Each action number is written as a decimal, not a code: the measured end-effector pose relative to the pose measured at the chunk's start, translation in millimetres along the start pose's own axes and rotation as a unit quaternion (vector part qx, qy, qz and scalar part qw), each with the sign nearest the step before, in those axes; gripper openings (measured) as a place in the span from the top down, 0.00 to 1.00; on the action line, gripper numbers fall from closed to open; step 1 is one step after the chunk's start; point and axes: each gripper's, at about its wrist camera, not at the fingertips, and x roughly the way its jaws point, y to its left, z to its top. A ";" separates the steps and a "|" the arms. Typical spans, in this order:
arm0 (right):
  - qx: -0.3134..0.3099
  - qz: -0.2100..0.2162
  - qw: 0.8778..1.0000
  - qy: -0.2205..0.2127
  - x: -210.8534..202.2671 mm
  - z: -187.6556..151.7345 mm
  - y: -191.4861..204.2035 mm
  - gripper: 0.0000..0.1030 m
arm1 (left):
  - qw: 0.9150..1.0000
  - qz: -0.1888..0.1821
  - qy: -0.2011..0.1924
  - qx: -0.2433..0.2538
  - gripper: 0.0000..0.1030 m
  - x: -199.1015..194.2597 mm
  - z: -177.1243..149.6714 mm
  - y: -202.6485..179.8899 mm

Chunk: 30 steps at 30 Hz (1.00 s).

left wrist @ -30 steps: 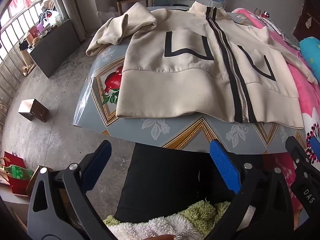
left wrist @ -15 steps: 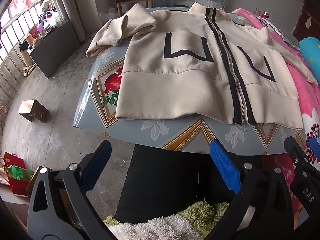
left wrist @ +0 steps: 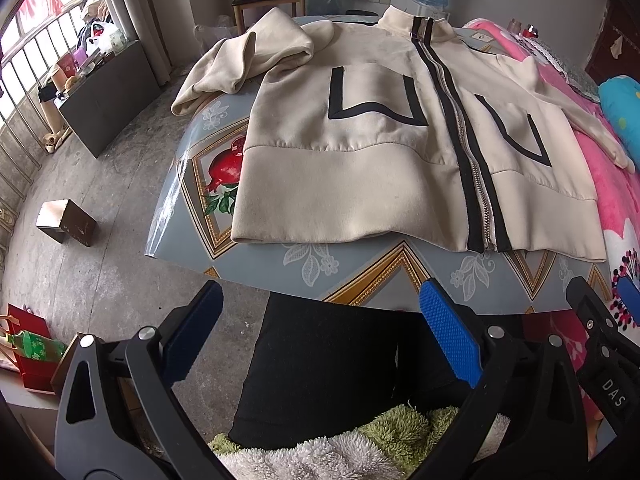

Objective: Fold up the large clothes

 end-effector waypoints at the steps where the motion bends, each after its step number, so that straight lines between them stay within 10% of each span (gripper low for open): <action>1: 0.000 -0.001 1.000 0.001 0.1 0.0 -0.2 0.06 | 1.000 0.000 0.000 0.000 0.08 0.7 -0.4 -0.5; 30: -0.004 -0.009 1.000 -0.004 -2.3 1.2 0.0 0.06 | 1.000 0.004 -0.003 0.000 0.08 2.3 -2.4 -0.7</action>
